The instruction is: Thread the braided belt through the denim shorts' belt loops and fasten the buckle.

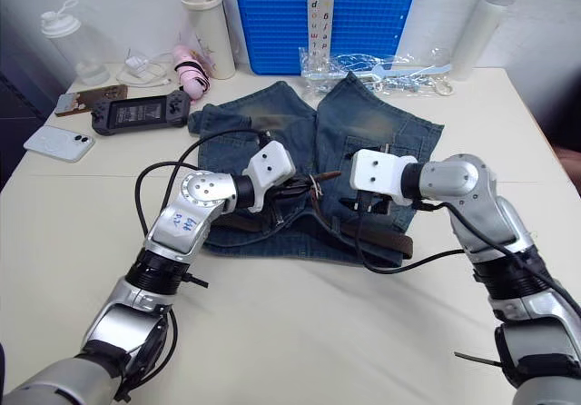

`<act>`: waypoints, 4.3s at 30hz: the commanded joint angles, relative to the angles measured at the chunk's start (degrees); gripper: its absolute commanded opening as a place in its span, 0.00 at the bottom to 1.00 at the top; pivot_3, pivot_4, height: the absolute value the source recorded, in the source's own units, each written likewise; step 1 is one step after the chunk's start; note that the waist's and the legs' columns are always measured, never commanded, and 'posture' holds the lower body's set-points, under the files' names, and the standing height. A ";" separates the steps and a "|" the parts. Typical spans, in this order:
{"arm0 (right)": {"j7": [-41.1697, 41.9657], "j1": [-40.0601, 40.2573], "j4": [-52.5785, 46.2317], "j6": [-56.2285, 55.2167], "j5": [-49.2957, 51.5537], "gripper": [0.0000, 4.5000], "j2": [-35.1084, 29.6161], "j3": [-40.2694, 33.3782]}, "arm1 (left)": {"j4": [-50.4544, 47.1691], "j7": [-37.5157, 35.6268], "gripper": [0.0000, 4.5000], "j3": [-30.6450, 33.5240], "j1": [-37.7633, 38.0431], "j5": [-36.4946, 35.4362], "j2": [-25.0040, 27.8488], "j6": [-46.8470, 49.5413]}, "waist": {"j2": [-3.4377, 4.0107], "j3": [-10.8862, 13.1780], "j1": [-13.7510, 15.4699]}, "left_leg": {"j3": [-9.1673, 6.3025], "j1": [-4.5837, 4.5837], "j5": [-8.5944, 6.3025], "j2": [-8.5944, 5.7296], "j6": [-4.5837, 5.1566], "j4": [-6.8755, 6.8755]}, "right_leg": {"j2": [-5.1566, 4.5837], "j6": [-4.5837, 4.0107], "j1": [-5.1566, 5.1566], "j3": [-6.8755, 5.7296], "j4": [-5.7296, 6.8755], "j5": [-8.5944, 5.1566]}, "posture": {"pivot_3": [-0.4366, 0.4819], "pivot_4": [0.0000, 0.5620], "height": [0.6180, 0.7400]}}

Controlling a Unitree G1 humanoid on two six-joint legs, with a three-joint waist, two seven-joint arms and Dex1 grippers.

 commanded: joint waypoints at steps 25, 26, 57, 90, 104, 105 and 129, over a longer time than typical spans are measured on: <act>4.12 -3.52 9.05 -13.40 2.27 0.00 -8.14 -8.74 | -11.57 -8.80 0.98 9.00 -0.52 -13.95 9.84 10.46 | 0.00 0.00 -0.02 | -0.09 -0.06 0.00 0.02 0.00 0.03 | 0.00 0.00 0.01 -0.07 -0.05 0.00 | 0.48 0.27 0.58; 4.34 -4.36 8.89 -12.91 2.52 0.00 -7.99 -8.85 | -10.99 -8.12 0.98 8.75 -1.22 -13.71 9.35 10.26 | 0.01 0.00 -0.03 | -0.07 -0.06 0.00 0.02 0.00 0.03 | 0.00 0.00 0.02 -0.06 -0.06 0.00 | 0.48 0.27 0.58; 1.94 0.18 -2.32 6.21 8.28 0.89 -1.42 -10.79 | -4.21 8.49 0.00 7.87 -4.58 -9.18 -2.79 14.48 | 0.01 0.01 0.06 | -0.17 -0.21 0.01 0.01 0.01 0.08 | -0.01 0.00 -0.04 -0.18 -0.04 0.00 | 0.48 0.27 0.58; -6.39 14.53 -7.66 23.19 16.85 0.01 15.43 0.89 | -17.33 28.60 0.00 24.24 10.04 -23.29 -5.91 39.64 | -0.12 -0.13 0.14 | -0.26 0.38 -0.02 -0.05 -0.06 0.03 | 0.02 0.02 0.44 0.01 -0.01 0.01 | 0.48 0.27 0.58; -3.08 6.70 -6.15 25.84 18.58 0.01 12.40 -1.04 | -15.78 28.29 0.00 19.36 13.66 -20.42 -2.87 32.61 | -0.11 -0.12 -0.02 | -0.17 0.20 -0.03 0.02 -0.07 -0.06 | 0.06 0.02 0.21 0.00 -0.06 0.01 | 0.48 0.27 0.58; -3.17 6.36 -5.32 25.88 18.83 0.01 13.10 -1.17 | -15.72 28.13 0.00 18.93 13.96 -20.18 -2.41 32.10 | -0.11 -0.12 -0.03 | -0.16 0.21 -0.03 0.01 -0.07 -0.05 | 0.05 0.01 0.21 0.01 -0.06 0.01 | 0.48 0.27 0.58; 5.54 -4.93 9.89 25.87 16.43 0.01 19.41 1.57 | -15.97 28.77 0.00 21.55 19.66 -22.75 -4.40 28.95 | -0.11 -0.13 -0.18 | -0.16 0.21 -0.03 0.02 -0.07 -0.05 | 0.06 0.01 0.17 0.02 -0.01 0.01 | 0.48 0.27 0.58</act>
